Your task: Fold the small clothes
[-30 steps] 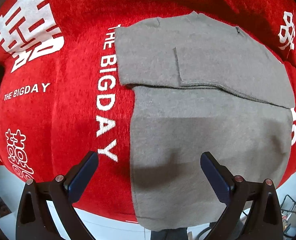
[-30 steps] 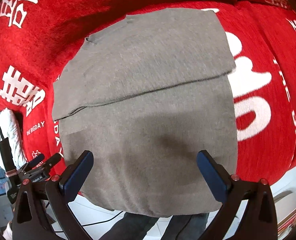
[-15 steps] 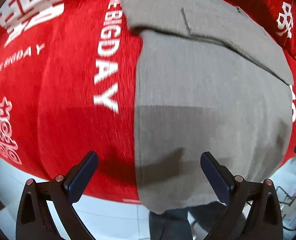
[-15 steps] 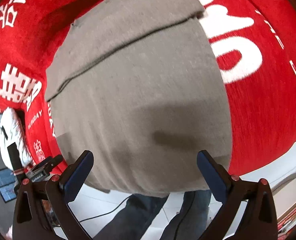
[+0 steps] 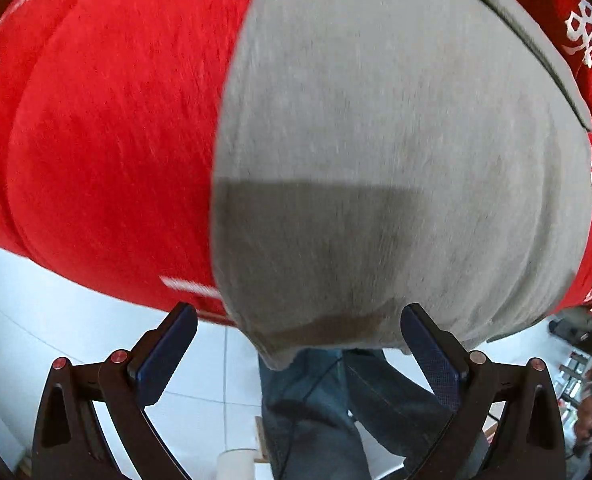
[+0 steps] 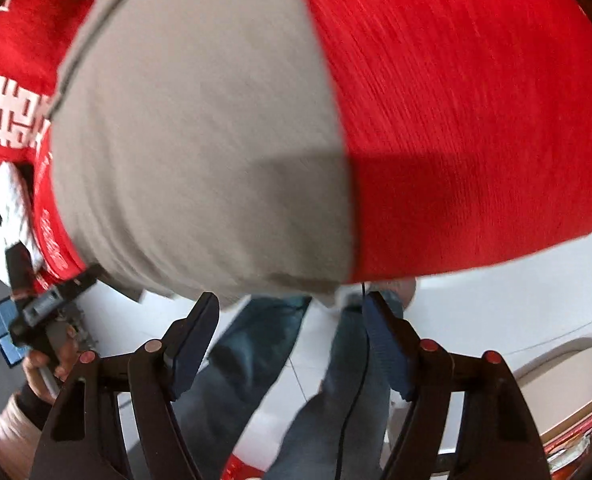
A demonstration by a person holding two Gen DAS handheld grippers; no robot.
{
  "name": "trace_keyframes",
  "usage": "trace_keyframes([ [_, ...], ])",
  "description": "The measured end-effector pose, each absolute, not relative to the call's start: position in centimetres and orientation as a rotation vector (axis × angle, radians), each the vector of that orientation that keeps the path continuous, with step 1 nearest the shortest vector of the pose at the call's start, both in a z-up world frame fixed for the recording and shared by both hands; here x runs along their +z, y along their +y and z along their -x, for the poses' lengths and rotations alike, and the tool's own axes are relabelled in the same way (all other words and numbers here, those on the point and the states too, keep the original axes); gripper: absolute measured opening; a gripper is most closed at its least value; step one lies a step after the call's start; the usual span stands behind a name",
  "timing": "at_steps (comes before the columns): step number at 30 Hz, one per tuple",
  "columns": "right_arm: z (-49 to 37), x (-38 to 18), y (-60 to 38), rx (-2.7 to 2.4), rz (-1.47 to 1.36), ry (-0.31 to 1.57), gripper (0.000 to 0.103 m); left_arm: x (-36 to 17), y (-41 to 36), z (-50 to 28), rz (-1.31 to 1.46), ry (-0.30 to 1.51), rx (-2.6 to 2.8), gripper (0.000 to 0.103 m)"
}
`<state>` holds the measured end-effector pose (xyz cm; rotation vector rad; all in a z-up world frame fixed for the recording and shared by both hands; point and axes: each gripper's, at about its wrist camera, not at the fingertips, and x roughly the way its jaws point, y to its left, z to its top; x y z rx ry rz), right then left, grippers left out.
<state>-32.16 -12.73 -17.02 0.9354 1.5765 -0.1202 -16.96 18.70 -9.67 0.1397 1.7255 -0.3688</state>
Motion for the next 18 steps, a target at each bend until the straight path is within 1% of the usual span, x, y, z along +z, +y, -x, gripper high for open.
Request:
trace_keyframes([
  [6, 31.4, -20.5, -11.2, -0.032, -0.918, 1.562, 0.078, -12.0, 18.3, 17.3, -0.064, 1.745, -0.393, 0.102],
  [11, 31.1, -21.8, -10.6, 0.019, -0.964, 1.533, 0.077, -12.5, 19.1, 18.3, -0.021, 1.735, -0.407, 0.102],
  [12, 31.3, -21.8, -10.7, 0.021, -0.978, 1.525, 0.064, -12.4, 19.1, 18.4, -0.013, 1.735, -0.409, 0.096],
  [13, 31.7, -21.8, -10.6, 0.024, -1.015, 1.514, 0.049, -12.4, 19.1, 18.5, -0.007, 1.738, -0.413, 0.093],
  [14, 31.8, -21.7, -10.7, 0.013, -1.039, 1.515, 0.02, -12.6, 18.7, 18.4, 0.002, 1.743, -0.419, 0.083],
  [15, 32.2, -21.4, -10.9, 0.009, -1.051, 1.505, 0.008, -12.4, 18.7, 18.4, 0.008, 1.744, -0.424, 0.072],
  [16, 32.2, -21.1, -10.8, 0.011, -1.047, 1.496, 0.008, -12.1, 18.8, 18.6, 0.012, 1.743, -0.431, 0.065],
  [17, 32.3, -20.5, -10.8, 0.021, -1.041, 1.483, 0.007, -11.9, 18.8, 18.7, 0.011, 1.742, -0.444, 0.044],
  [18, 32.4, -19.9, -10.7, 0.039, -1.057, 1.465, 0.007, -11.6, 18.7, 18.8, 0.015, 1.745, -0.472, 0.018],
])
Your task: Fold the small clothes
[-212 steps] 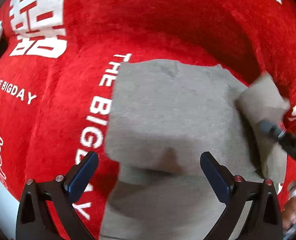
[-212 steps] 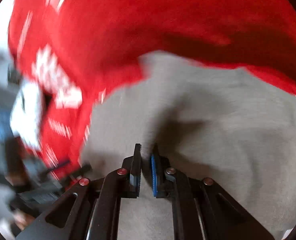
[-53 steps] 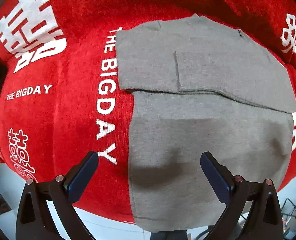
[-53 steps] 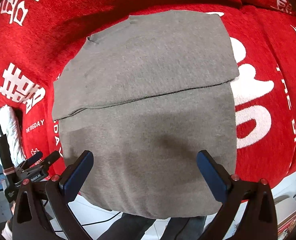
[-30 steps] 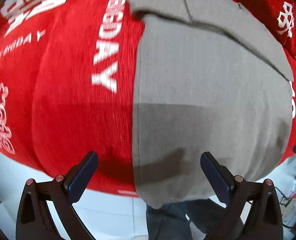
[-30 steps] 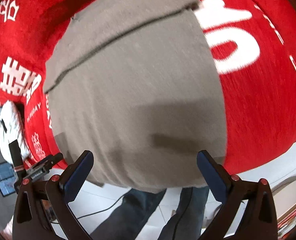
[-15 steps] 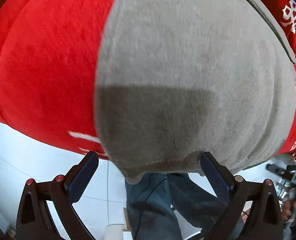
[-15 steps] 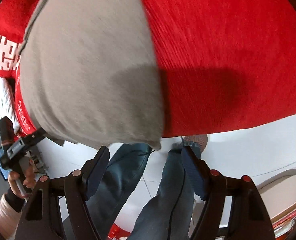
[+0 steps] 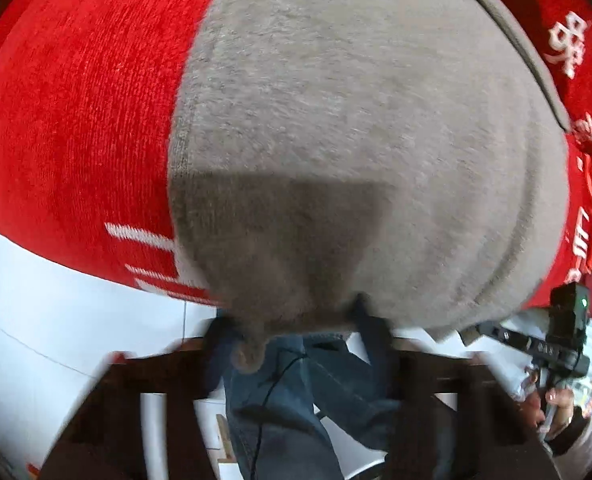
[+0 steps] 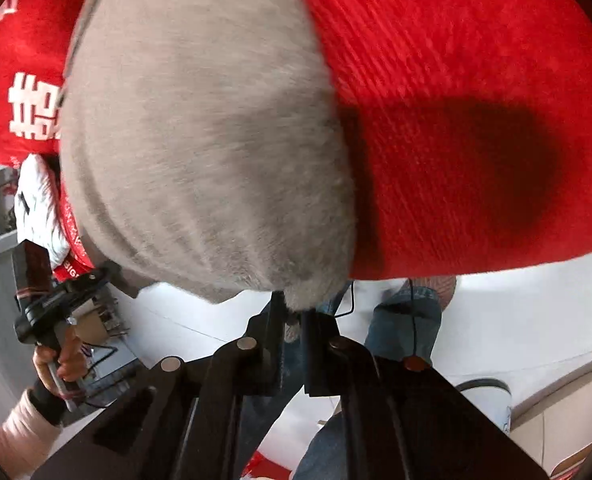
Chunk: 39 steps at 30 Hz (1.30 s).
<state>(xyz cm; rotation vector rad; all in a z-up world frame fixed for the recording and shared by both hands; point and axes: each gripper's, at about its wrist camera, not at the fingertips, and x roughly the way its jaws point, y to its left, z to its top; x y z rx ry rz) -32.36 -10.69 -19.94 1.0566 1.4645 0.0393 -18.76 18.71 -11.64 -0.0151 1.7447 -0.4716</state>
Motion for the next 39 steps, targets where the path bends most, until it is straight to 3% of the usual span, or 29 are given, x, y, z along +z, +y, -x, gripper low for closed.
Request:
trace_keyframes([
  [8, 30.3, -12.3, -12.3, 0.145, -1.183, 1.262, 0.007, -6.0, 18.3, 17.4, 0.068, 1.724, -0.63, 0.015],
  [15, 25.1, -7.5, -15.1, 0.143, -1.259, 1.089, 0.005, 0.1, 16.3, 11.7, 0.153, 1.619, -0.721, 0.01],
  [21, 22.0, -6.3, -16.7, 0.087, -1.274, 1.076, 0.005, 1.5, 13.5, 6.2, 0.156, 1.577, -0.776, 0.01],
  [23, 20.8, -6.1, -16.9, 0.067, -1.283, 1.061, 0.005, 1.1, 13.2, 5.0, 0.168, 1.58, -0.774, 0.001],
  [25, 19.2, -6.0, -17.4, 0.021, -1.267, 1.062, 0.004, 1.3, 12.9, 2.9, 0.184, 1.567, -0.768, 0.001],
  [34, 14.9, -7.3, -17.6, -0.138, -1.027, 1.301, 0.005, 1.6, 10.0, 0.4, -0.259, 1.441, -0.736, 0.002],
  [35, 14.5, -7.0, -16.8, -0.115, -0.967, 1.332, 0.008, 1.3, 9.6, 0.8, -0.29, 1.453, -0.754, 0.002],
  [37, 13.7, -6.4, -14.6, -0.086, -0.771, 1.406, 0.034, 1.0, 9.8, 1.8, -0.342, 1.464, -0.783, 0.002],
  [38, 13.4, -6.2, -13.5, -0.073, -0.676, 1.423, 0.061, 0.8, 9.6, 2.4, -0.378, 1.457, -0.801, 0.002],
  [39, 13.5, -6.2, -12.9, -0.057, -0.62, 1.428, 0.068, 0.7, 9.3, 3.1, -0.409, 1.453, -0.818, 0.002],
])
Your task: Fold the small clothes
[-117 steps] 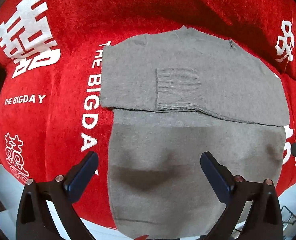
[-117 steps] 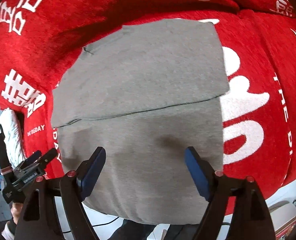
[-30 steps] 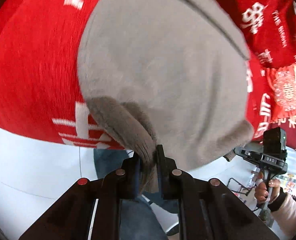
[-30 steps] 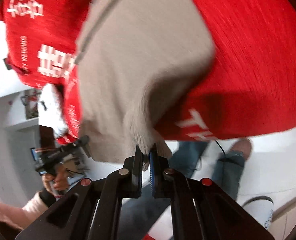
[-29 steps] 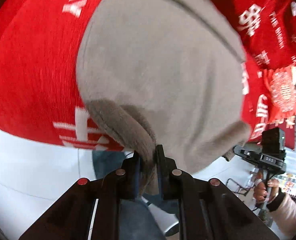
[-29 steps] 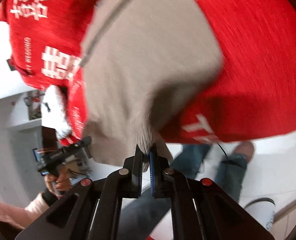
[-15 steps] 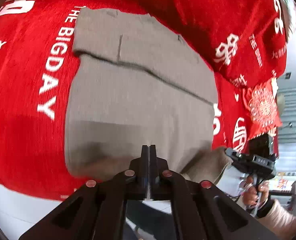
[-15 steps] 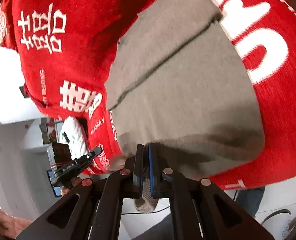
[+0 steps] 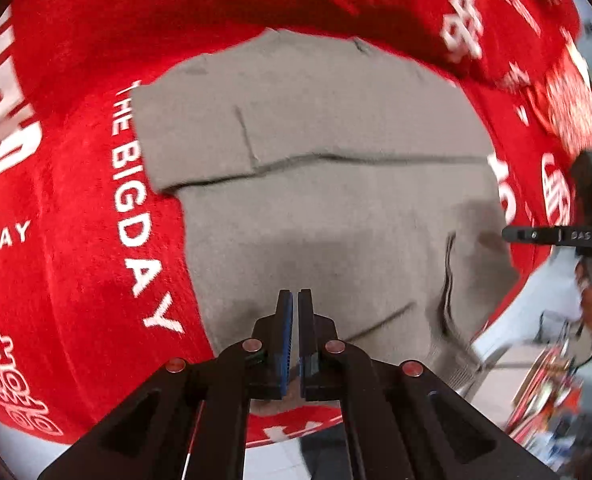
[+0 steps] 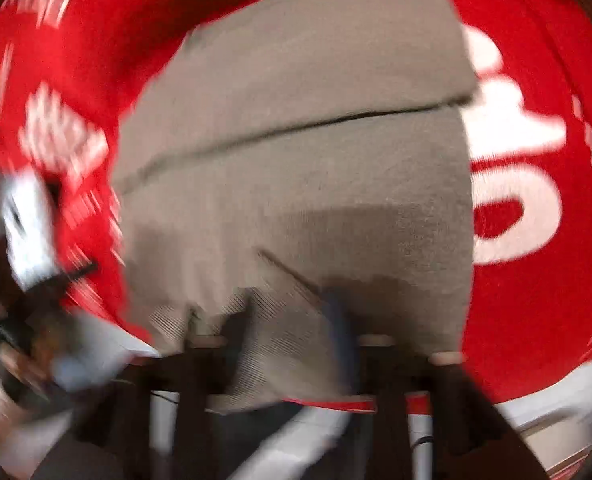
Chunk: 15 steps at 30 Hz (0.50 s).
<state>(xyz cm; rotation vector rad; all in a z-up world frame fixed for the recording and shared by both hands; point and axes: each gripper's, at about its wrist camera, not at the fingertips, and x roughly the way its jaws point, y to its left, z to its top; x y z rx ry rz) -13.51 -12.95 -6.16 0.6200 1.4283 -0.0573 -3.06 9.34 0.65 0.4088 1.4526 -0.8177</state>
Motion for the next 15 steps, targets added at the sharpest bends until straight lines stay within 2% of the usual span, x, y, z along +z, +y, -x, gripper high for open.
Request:
trace_keyframes([
  [5, 11.4, -7.8, -9.2, -0.017, -0.332, 1.51, 0.068, -0.3, 8.5, 5.9, -0.516, 1.46, -0.885, 0.002],
  [6, 11.1, -8.3, -8.7, -0.01, -0.287, 1.526, 0.068, -0.5, 8.4, 6.2, -0.53, 1.465, -0.886, 0.016],
  [7, 11.0, -8.7, -8.3, -0.009, -0.25, 1.542, 0.067, -0.5, 8.4, 6.5, -0.533, 1.471, -0.886, 0.038],
  [8, 11.0, -9.4, -7.6, -0.01, -0.199, 1.57, 0.062, -0.6, 8.3, 6.7, -0.535, 1.475, -0.876, 0.091],
  [9, 11.0, -9.8, -7.3, -0.009, -0.164, 1.584, 0.047, -0.3, 8.4, 7.0, -0.537, 1.444, -0.846, 0.103],
  [11, 11.1, -9.5, -6.6, 0.002, -0.123, 1.566, 0.04, 0.1, 8.2, 7.4, -0.541, 1.425, -0.846, 0.103],
  [12, 11.2, -9.4, -6.5, 0.012, -0.135, 1.567, 0.032, 0.1, 8.0, 7.8, -0.559, 1.42, -0.844, 0.103],
  [15, 11.6, -9.4, -7.0, 0.005, -0.177, 1.559, 0.031, 0.3, 6.8, 9.2, -0.632, 1.368, -0.899, 0.103],
])
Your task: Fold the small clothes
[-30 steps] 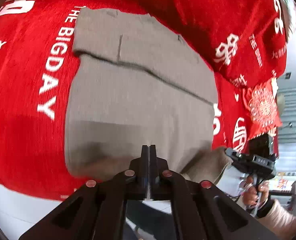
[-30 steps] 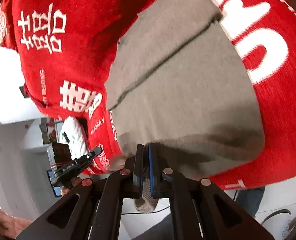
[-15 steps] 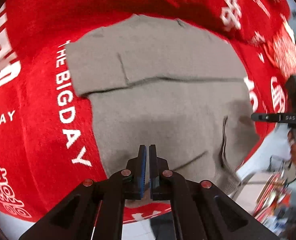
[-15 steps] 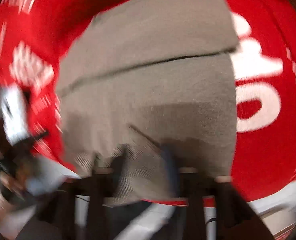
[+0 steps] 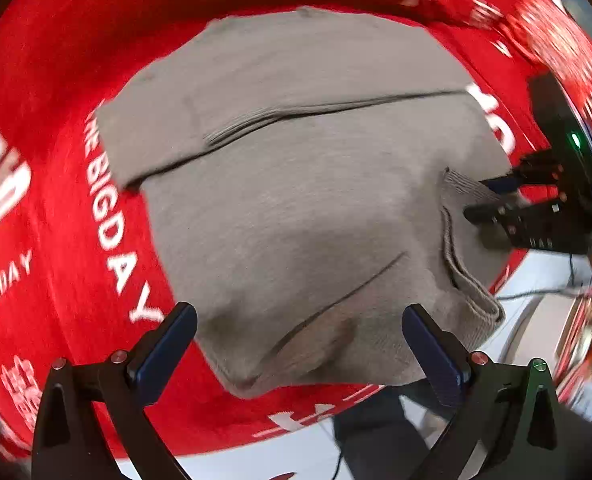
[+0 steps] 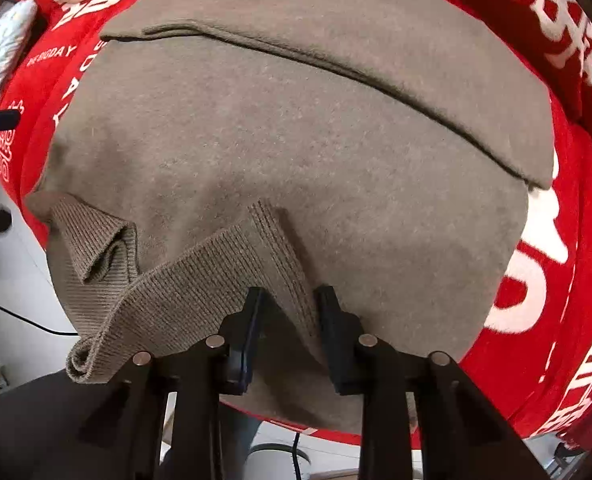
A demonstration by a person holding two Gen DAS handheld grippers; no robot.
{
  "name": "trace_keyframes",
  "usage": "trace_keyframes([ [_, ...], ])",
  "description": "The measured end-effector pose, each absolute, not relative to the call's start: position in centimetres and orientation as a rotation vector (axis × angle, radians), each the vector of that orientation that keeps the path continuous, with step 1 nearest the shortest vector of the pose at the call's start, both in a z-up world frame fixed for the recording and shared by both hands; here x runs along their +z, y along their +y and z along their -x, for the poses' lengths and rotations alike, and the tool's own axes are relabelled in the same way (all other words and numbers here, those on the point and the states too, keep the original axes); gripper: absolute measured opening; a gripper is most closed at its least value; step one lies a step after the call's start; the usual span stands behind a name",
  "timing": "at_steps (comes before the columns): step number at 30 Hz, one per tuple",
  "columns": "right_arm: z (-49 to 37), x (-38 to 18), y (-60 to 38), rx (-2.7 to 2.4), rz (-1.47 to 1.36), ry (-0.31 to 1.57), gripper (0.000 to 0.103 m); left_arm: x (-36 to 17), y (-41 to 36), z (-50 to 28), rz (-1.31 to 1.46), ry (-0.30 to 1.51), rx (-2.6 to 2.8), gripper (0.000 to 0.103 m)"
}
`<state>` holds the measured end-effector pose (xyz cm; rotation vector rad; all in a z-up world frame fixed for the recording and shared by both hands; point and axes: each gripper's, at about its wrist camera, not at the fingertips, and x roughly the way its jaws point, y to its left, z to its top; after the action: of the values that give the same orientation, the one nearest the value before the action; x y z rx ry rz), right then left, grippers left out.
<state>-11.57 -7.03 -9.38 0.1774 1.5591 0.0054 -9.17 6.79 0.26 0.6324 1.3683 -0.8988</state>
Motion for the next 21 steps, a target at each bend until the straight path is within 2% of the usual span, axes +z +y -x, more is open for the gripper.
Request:
trace_keyframes([
  [5, 12.0, -9.4, -8.5, -0.007, -0.249, 1.547, 0.032, -0.4, 4.9, 12.9, -0.837, 1.277, -1.085, 0.103],
  [10, 11.9, -9.5, -8.5, -0.021, -0.235, 1.546, 0.034, -3.8, 2.8, 16.4, -1.021, 1.214, -1.187, 0.103],
  [11, 12.1, -9.5, -8.1, -0.026, -0.224, 1.549, 0.034, -4.2, 2.5, 16.4, -1.02, 1.211, -1.183, 0.095],
  [12, 11.6, -9.5, -7.3, -0.032, -0.207, 1.553, 0.033, -4.7, 1.9, 16.3, -1.006, 1.216, -1.168, 0.071],
  [13, 11.5, -9.4, -6.9, -0.037, -0.197, 1.549, 0.027, -5.0, 1.4, 16.0, -0.996, 1.24, -1.148, 0.055],
  [14, 11.5, -9.2, -6.7, -0.042, -0.195, 1.546, 0.006, -5.5, 1.2, 15.6, -0.969, 1.289, -1.135, 0.02],
  [15, 11.4, -9.0, -5.8, -0.049, -0.196, 1.541, 0.006, -5.6, 1.1, 15.2, -0.925, 1.33, -1.137, 0.011],
  [21, 12.4, -5.1, -6.4, -0.149, -0.25, 1.45, 0.006, -2.5, 4.1, 10.6, -0.606, 1.439, -1.073, 0.011],
])
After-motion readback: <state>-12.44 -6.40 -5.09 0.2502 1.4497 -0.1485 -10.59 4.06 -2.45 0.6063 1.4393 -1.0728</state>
